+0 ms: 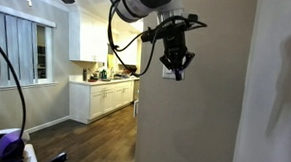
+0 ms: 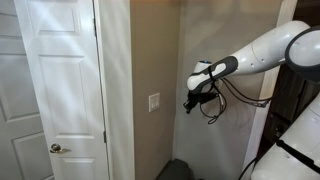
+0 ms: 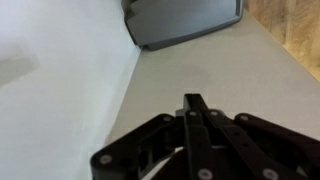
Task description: Flip the switch to turn off the light
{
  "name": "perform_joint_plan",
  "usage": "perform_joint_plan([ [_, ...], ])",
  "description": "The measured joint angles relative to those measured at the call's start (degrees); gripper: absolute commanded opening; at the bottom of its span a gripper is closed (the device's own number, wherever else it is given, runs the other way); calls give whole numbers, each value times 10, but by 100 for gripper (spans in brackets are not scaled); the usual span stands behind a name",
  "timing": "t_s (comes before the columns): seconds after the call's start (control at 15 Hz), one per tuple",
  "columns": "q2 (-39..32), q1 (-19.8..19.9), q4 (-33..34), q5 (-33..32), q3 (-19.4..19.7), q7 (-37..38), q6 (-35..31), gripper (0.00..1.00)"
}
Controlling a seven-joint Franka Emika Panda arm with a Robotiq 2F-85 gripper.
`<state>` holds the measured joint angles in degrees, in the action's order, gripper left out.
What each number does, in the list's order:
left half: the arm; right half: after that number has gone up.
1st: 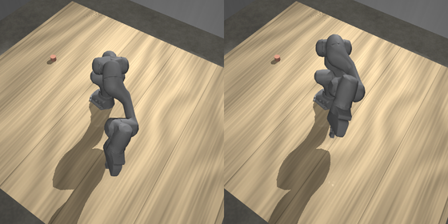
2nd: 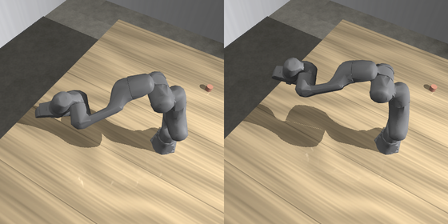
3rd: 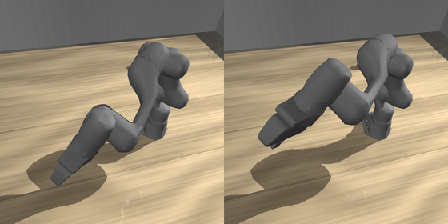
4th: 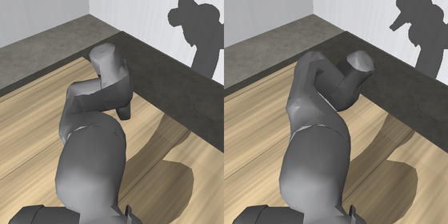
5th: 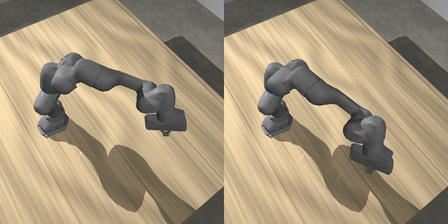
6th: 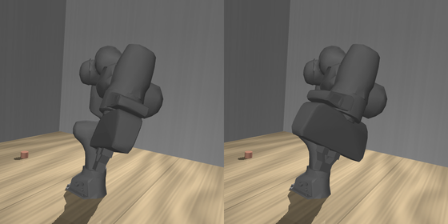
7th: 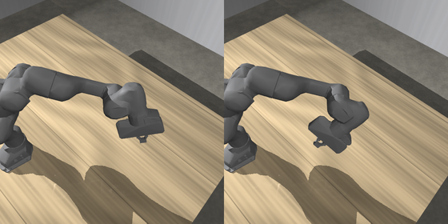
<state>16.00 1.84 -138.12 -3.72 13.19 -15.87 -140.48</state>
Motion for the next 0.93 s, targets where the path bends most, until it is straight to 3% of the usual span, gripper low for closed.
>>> perform_joint_plan([
  [0.47,-74,-31,78,141,-8,-117,2,0],
  [0.93,-144,-35,151,199,-43,-145,5,0],
])
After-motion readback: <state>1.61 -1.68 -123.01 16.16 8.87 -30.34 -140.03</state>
